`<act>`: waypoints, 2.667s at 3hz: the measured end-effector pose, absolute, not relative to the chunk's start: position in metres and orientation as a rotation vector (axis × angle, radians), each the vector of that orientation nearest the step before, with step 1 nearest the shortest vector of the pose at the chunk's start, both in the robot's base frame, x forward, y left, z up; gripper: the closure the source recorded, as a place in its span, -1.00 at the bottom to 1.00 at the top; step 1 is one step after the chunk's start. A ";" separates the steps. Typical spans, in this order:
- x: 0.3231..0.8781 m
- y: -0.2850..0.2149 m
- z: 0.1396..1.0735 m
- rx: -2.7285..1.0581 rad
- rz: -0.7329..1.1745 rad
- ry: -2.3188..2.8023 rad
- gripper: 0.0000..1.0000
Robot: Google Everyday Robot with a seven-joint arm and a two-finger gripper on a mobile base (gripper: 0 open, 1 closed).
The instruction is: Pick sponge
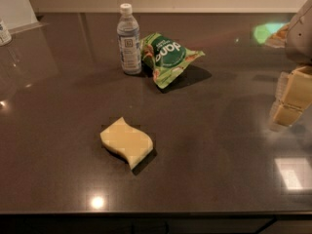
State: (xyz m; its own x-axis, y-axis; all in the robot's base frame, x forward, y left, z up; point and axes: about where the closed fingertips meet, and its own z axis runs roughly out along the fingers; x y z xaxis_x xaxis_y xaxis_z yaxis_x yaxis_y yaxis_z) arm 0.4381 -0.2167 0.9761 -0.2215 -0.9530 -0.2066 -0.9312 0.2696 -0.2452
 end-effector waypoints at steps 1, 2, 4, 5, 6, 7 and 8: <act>0.438 -0.217 0.976 -1.725 -0.098 2.232 -1.00; 0.435 -0.204 0.972 -1.758 -0.077 2.177 -1.00; 0.428 -0.125 0.928 -1.843 0.153 2.048 -1.00; 0.427 -0.083 0.907 -1.832 0.266 2.028 -1.00; 0.427 -0.049 0.889 -1.805 0.318 1.996 -1.00; 0.429 -0.018 0.870 -1.801 0.346 1.952 -1.00; 0.429 0.008 0.851 -1.827 0.361 1.925 -1.00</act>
Offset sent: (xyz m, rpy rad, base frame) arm -0.0068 0.0298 -0.0148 0.0455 -0.0084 0.1078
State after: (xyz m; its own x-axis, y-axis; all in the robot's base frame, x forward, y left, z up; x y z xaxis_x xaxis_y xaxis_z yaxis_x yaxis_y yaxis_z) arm 0.4288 0.0076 0.8513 -0.0131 -0.8686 -0.4954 -0.9890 0.0843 -0.1216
